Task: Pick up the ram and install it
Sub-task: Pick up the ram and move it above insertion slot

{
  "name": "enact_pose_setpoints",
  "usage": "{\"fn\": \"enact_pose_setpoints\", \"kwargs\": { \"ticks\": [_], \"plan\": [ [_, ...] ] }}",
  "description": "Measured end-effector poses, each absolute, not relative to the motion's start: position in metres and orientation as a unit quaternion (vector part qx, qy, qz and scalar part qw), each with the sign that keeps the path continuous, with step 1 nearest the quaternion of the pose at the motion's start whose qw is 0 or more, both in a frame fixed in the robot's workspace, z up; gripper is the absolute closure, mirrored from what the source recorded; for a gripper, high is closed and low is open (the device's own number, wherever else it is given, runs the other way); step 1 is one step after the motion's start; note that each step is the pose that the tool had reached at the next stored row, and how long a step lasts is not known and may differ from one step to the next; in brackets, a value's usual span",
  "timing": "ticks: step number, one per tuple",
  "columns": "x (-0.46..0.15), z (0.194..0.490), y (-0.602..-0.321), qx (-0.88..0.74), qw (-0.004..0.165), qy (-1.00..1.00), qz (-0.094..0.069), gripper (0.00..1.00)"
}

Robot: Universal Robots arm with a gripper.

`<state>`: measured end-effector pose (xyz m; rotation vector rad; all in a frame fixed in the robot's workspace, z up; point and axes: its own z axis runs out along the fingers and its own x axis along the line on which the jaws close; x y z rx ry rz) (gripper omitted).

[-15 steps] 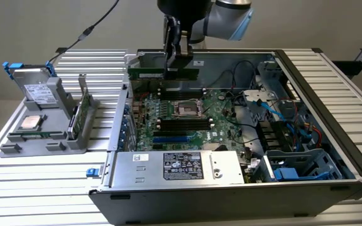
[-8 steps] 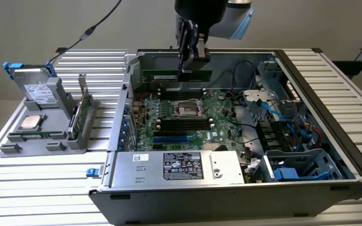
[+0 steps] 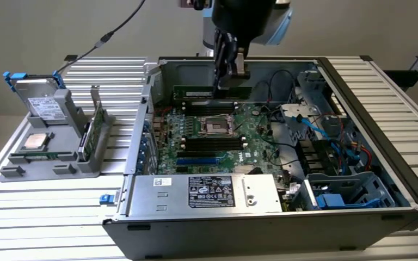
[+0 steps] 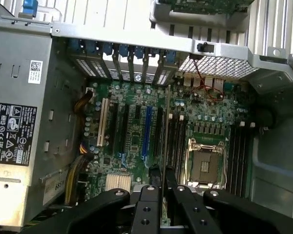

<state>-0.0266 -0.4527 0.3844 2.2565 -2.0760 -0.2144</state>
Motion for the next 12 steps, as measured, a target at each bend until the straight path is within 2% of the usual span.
{"fn": "enact_pose_setpoints", "kwargs": {
  "ticks": [12],
  "plan": [
    [-0.0238,0.3759,-0.4514,0.708,0.03,-0.702,-0.07,0.86]
  ]
}}
